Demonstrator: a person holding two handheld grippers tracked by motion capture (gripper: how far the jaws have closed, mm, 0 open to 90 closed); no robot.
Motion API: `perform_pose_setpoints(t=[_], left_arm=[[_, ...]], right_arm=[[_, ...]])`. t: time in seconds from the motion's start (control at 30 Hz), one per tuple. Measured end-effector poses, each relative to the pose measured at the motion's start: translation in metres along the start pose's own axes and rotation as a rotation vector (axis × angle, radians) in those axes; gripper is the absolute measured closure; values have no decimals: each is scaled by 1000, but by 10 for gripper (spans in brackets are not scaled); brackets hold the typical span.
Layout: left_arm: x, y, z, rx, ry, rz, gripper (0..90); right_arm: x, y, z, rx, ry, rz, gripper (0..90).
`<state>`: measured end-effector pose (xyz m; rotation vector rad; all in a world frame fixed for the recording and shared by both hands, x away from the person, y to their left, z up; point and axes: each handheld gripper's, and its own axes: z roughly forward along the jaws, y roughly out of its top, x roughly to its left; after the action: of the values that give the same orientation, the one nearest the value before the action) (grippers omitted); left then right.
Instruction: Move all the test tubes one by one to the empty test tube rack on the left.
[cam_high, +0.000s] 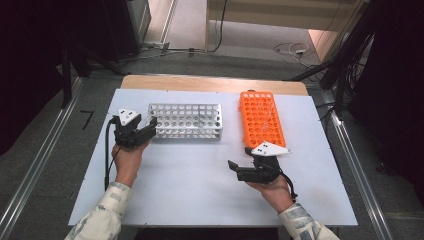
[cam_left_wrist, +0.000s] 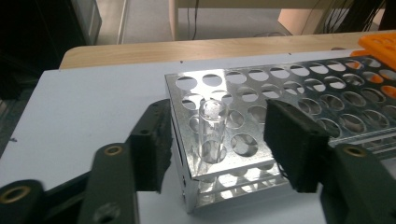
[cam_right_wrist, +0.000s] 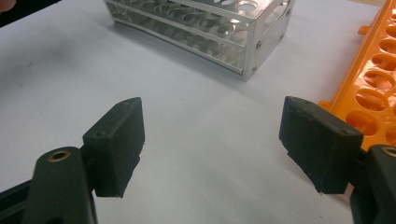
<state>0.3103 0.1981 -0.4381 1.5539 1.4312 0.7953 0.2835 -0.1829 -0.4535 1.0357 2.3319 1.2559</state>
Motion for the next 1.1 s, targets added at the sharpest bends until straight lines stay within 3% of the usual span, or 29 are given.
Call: perform_pose_setpoints(t=[0.13, 0.3, 0.47, 0.87, 1.1], left_arm=[[-5, -5, -12, -13, -8, -25, 329], [-11, -12, -21, 18, -33, -66, 190], [-20, -20, -28, 24, -31, -26, 130], [-36, -30, -39, 45, -94, -10, 76], [-38, -33, -42, 43, -111, -10, 75]], right_arm=[[-2, 0, -1, 1, -11, 1, 209], [-3, 0, -2, 4, -21, 9, 210], [-7, -1, -7, 2, -26, 21, 209], [-22, -6, -21, -12, -57, 66, 225], [-37, -8, -26, -23, -125, 90, 268]])
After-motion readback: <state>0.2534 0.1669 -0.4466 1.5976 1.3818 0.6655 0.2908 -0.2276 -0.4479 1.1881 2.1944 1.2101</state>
